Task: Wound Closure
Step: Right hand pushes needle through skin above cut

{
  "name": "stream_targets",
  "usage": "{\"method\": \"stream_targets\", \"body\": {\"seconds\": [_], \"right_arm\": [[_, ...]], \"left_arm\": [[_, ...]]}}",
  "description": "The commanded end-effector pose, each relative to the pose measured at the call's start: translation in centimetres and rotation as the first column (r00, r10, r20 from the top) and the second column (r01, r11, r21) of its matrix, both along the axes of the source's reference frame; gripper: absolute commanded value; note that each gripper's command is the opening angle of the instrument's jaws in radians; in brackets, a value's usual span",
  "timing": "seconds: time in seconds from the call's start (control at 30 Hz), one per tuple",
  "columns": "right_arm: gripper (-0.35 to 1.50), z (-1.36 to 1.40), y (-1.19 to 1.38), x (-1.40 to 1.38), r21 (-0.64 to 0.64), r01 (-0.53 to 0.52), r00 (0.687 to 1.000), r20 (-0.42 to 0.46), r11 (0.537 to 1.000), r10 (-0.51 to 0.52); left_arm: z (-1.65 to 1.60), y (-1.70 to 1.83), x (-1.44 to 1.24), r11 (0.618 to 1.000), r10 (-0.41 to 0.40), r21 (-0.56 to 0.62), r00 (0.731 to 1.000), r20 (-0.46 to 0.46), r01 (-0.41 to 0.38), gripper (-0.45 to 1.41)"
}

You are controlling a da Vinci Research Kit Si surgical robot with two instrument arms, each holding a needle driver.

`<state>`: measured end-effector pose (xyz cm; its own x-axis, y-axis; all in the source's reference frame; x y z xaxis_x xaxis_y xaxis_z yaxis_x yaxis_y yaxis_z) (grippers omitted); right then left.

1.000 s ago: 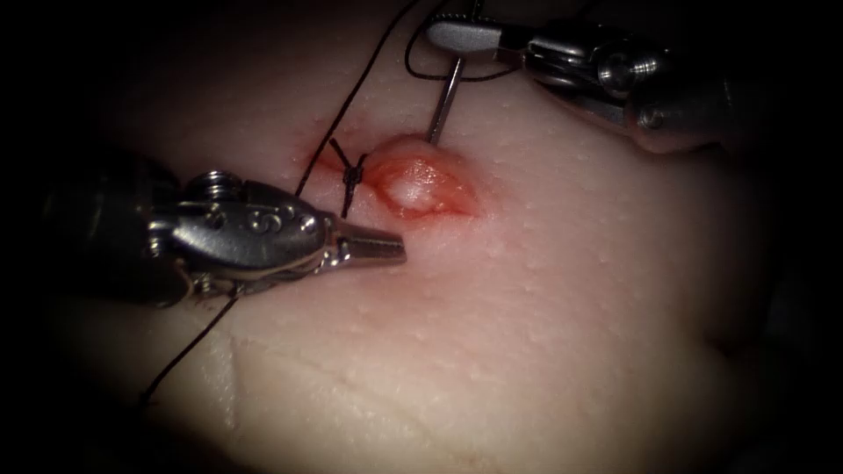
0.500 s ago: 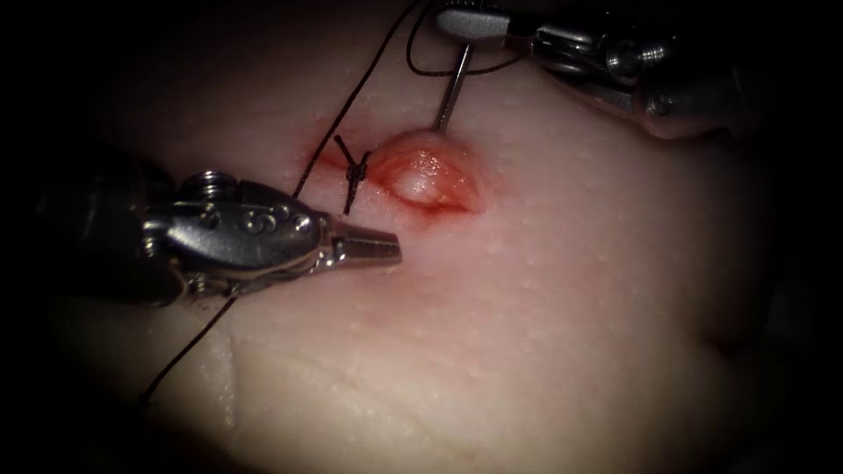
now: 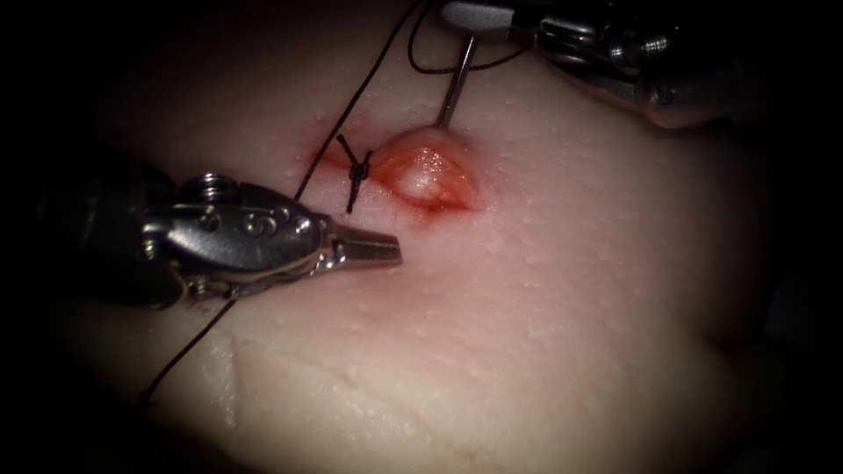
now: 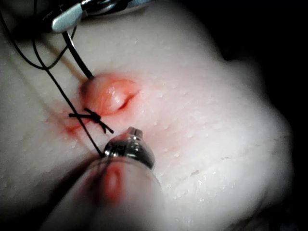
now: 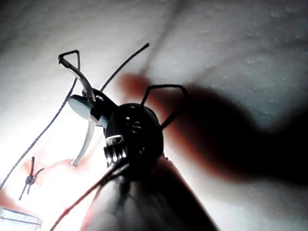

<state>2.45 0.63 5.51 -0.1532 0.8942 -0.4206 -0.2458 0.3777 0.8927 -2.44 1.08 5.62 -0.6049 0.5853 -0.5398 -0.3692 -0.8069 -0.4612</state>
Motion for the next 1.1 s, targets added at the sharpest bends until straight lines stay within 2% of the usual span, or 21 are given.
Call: {"method": "stream_targets", "body": {"seconds": [0.03, 0.33, 0.47, 0.7, 1.1], "right_arm": [[-0.35, 0.04, -0.04, 0.07, 0.001, 0.001, 1.0, -0.002, 1.0, -0.001], [-0.35, 0.08, -0.13, 0.11, -0.007, 0.012, 1.0, -0.01, 1.0, -0.012], [-0.35, 0.12, -0.24, 0.14, 0.061, 0.013, 0.999, -0.035, 0.998, -0.011], [-0.35, 0.13, -0.24, 0.15, 0.151, -0.013, 0.997, -0.075, 0.988, 0.024], [-0.35, 0.08, -0.33, 0.23, 0.241, -0.005, 0.991, -0.127, 0.971, 0.037]], "left_arm": [[0.05, -0.08, -0.06, 1.0, 0.001, 0.003, 1.0, 0.001, -0.001, -0.05], [0.05, -0.09, -0.06, 1.0, 0.001, 0.002, 1.0, 0.0, -0.001, -0.05], [0.06, -0.09, -0.08, 1.0, -0.001, 0.002, 1.0, -0.002, 0.001, -0.05], [0.06, -0.1, -0.08, 1.0, -0.001, 0.001, 1.0, -0.002, 0.001, -0.05], [0.07, -0.11, -0.1, 1.0, 0.002, -0.004, 1.0, -0.003, -0.002, -0.05]]}}
